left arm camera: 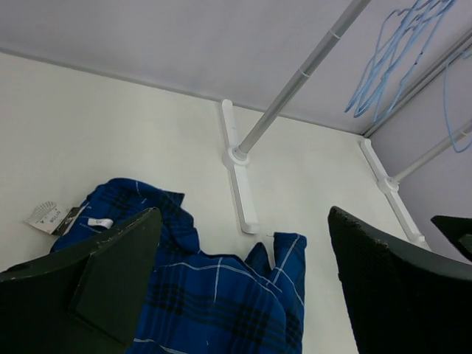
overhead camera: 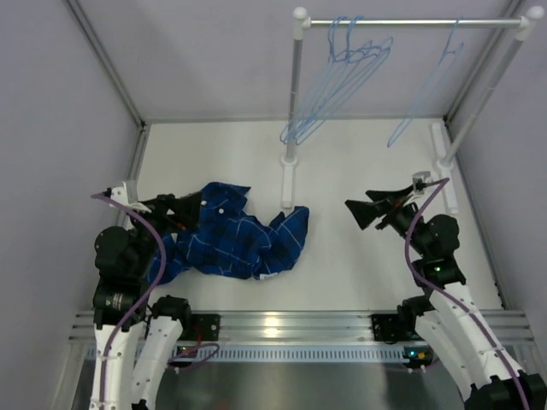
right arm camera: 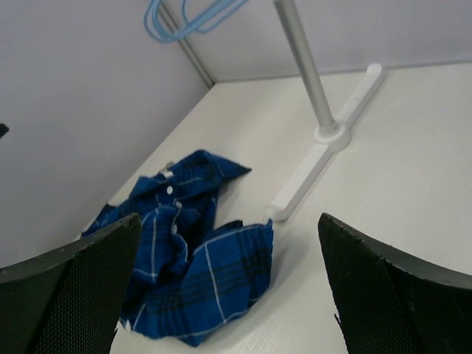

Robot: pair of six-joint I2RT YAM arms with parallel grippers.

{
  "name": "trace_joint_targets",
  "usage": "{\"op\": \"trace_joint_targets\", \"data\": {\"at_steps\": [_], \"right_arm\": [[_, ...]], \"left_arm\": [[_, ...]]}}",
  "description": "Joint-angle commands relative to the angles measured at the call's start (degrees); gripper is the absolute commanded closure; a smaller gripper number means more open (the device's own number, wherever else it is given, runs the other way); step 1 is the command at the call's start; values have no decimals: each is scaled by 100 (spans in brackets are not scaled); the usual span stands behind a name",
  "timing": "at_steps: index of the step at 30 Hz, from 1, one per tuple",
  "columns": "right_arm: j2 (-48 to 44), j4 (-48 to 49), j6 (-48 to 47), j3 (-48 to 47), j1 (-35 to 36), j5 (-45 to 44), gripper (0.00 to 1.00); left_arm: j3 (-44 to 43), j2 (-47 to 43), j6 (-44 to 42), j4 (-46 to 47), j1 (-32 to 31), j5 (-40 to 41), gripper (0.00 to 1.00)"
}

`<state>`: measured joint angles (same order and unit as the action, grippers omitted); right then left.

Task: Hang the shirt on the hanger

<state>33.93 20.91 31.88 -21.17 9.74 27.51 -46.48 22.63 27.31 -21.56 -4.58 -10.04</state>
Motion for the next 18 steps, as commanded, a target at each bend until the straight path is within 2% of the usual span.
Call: {"op": "trace_joint_targets", "data": {"at_steps": [1, 4, 7, 12, 14, 18], "right_arm": [[454, -368, -532, -142, 946, -604, 0], [1033, -166, -841, -54, 1975, -1448, 0], [1710, 27, -990, -229, 2609, -1976, 1], [2826, 589, -859, -519, 3349, -3283, 1], [3196, 950, -727, -686, 3640, -3549, 1], [4285, 661, -753, -1292, 3930, -3726, 1]], "left_arm": [[69, 347, -15, 56, 36, 29, 2], [78, 627, 2, 56, 36, 20, 2], [60, 1004, 20, 64, 36, -120, 2], [60, 1559, -24, -15, 36, -278, 2], [77, 1744, -59, -59, 27, -244, 2], [-45, 2078, -103, -269, 36, 125, 2]]}}
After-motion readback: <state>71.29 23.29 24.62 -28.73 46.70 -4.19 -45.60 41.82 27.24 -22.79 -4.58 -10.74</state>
